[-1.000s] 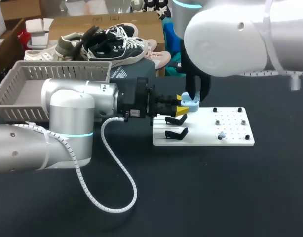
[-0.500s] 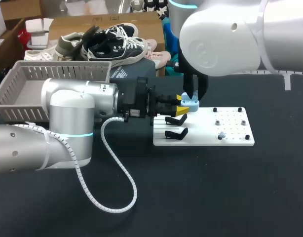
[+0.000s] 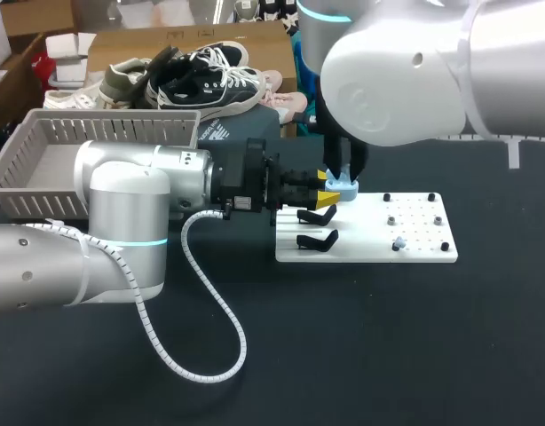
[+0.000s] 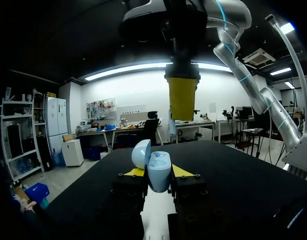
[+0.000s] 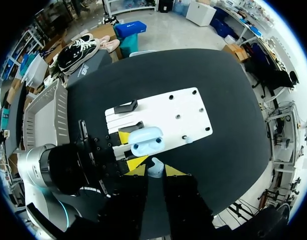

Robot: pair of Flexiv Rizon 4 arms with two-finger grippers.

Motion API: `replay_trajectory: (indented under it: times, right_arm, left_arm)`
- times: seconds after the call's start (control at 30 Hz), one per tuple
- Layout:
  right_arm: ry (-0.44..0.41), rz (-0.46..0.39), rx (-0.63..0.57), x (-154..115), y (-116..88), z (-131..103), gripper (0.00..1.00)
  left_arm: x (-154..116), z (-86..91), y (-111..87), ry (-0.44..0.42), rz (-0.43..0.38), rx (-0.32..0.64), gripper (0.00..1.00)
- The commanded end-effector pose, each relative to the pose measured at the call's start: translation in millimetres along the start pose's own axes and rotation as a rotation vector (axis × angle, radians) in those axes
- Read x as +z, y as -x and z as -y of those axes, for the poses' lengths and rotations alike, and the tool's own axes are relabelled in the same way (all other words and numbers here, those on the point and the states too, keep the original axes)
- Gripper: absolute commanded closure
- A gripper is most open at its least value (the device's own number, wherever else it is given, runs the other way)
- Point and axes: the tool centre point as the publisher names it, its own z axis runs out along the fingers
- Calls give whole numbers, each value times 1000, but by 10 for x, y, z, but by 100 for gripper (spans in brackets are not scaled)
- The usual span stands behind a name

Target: Pick up each earbud case from the left stands, insert the matching earbuds, close the lid, and place the case in the box.

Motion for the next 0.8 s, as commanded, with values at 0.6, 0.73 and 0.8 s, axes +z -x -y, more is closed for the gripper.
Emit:
replay_trajectory:
  times: [0.6,0.73,0.8]
  right_arm:
    - [1,-16,-22,201,113,27,100]
    - [0,-17,-19,208,120,39,100]
    - [1,-16,-21,209,120,39,100]
  left_arm:
    - [1,17,0,6,0,1,100]
    - [1,17,0,6,0,1,100]
    - [1,17,0,6,0,1,100]
